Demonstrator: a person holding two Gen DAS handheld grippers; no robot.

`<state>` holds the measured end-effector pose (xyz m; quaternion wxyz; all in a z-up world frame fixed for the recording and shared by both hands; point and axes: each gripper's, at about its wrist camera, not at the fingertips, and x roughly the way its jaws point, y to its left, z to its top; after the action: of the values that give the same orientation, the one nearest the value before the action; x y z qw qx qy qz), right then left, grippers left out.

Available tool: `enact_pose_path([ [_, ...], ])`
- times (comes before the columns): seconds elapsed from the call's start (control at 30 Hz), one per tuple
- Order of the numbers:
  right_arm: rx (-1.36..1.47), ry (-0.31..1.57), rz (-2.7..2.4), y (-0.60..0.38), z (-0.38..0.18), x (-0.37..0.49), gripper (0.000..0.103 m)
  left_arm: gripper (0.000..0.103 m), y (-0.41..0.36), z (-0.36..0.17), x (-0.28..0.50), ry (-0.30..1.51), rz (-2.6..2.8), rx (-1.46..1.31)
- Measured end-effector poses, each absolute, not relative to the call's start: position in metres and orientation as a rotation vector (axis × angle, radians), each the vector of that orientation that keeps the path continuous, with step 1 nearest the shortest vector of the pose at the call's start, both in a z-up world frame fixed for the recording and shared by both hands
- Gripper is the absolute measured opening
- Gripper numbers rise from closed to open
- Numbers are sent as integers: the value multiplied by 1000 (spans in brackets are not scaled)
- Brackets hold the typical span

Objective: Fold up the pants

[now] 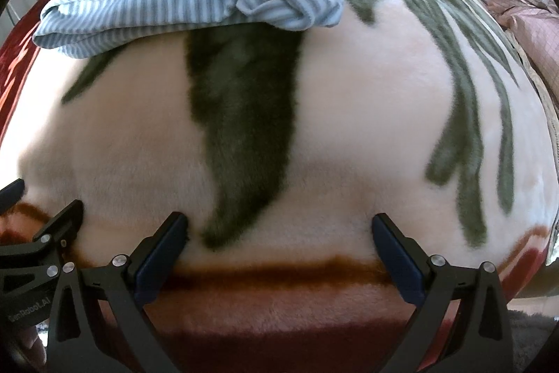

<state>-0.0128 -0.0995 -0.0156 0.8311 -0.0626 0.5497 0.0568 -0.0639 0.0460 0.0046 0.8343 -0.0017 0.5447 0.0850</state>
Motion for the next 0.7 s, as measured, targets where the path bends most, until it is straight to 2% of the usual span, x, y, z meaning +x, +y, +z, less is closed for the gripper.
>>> enact_pose_path([
  [0.7,-128,1195,73,-93,-5,-3,103,103,46,6,-71,1117,153,12],
])
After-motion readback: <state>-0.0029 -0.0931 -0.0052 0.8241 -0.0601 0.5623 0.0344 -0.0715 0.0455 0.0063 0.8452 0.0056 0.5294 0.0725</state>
